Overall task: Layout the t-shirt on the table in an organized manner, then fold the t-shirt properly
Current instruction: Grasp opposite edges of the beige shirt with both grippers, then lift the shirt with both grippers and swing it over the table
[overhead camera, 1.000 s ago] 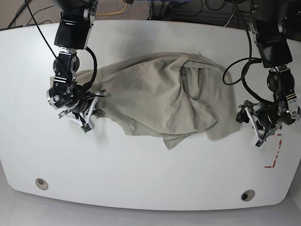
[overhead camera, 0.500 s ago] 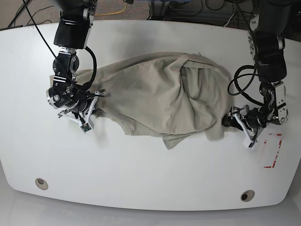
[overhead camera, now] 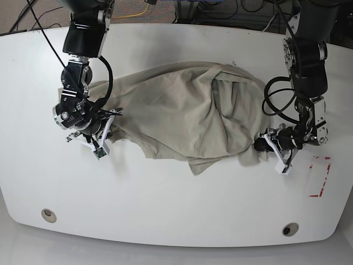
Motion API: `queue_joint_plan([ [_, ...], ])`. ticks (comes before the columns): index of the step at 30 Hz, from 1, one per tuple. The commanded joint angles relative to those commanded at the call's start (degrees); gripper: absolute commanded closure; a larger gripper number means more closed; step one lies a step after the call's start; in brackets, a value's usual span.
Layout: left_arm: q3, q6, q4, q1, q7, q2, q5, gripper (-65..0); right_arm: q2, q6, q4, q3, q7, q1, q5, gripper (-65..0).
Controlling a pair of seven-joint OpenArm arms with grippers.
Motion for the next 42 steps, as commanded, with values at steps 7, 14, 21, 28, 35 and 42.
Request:
queue_joint_plan([
  [7,-0.44,0.0,0.44,0.09,0.09,-0.09,-0.44,-0.1,0.18,0.0,3.78,0.09,0.0,0.09,0.0,0.0],
  [14,-8.7,0.0,16.7,2.9,6.68,-0.18,-0.18,-0.1,0.18,0.0,12.57,0.09,-3.52,1.76,0.0,0.0],
  [21,-9.58,0.0,32.26,2.55,14.77,-0.18,-0.35,0.0,0.18,0.0,18.2,-0.09,-7.03,6.51,-0.18,0.0],
  [28,-9.85,0.0,45.1,-0.09,20.66,-0.35,-0.35,0.0,2.11,0.0,18.37,-0.26,-7.3,12.57,-0.26,0.0],
  [35,-13.63,0.0,53.27,-7.47,26.11,-1.58,-0.35,0.0,4.84,0.0,17.14,-0.35,-7.38,20.04,-0.18,0.0],
  [42,-14.95,0.0,54.33,-17.49,30.68,-4.4,-0.35,0.0,8.53,0.0,10.55,-2.37,-8.53,29.71,-0.18,0.0],
])
